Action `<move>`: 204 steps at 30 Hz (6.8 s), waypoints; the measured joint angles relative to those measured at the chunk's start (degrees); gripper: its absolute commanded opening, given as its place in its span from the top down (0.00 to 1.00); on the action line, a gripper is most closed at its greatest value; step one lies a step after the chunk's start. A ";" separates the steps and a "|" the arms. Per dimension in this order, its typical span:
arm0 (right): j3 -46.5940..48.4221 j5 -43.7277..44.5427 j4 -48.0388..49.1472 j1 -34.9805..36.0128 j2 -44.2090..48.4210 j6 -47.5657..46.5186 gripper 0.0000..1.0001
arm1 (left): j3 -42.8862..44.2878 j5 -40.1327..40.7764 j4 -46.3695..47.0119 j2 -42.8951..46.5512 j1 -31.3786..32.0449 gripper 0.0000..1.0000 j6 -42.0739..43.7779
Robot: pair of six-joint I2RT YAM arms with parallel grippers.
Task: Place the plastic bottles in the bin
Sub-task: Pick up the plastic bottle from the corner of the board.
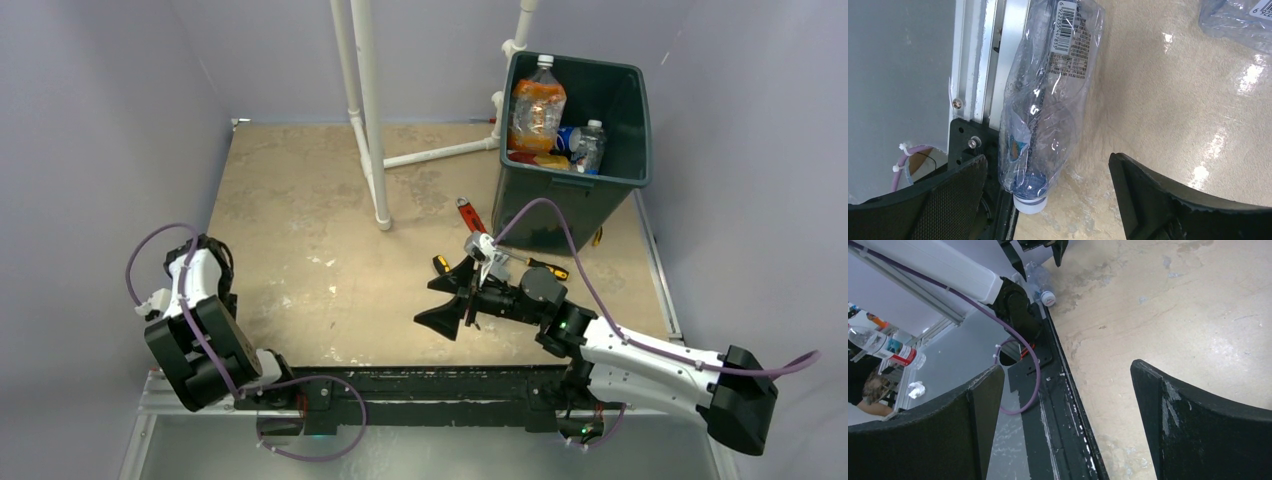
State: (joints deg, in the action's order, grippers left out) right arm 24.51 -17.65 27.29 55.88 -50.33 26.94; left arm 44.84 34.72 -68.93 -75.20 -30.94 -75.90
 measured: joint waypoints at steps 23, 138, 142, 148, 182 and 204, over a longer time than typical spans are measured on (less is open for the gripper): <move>0.00 1.84 -1.14 0.00 -0.63 -0.66 0.01 | -8.22 -1.92 10.58 9.99 0.24 0.01 0.52; -3.45 3.19 0.20 0.00 7.04 -0.13 0.01 | 5.81 11.58 49.00 -22.43 5.99 1.00 73.50; -3.45 3.19 0.26 0.00 6.73 -0.15 0.01 | 9.64 9.92 43.76 -18.80 11.93 1.00 66.45; -3.41 3.26 -0.07 0.00 6.73 -0.92 0.01 | 16.72 4.52 40.79 -7.02 28.00 1.00 54.86; 65.61 19.17 -30.34 3.43 -26.45 -11.26 0.01 | -2.40 -60.11 71.71 38.45 42.99 1.00 53.31; 85.31 24.35 -44.00 3.48 -45.44 -18.40 0.52 | 2.05 -69.48 65.96 36.26 43.08 1.00 60.81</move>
State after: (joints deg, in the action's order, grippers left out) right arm 109.82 6.70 -16.71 59.35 -95.77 8.54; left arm 46.89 -34.76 -2.96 -38.94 12.14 -15.09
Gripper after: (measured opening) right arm 0.628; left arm 0.056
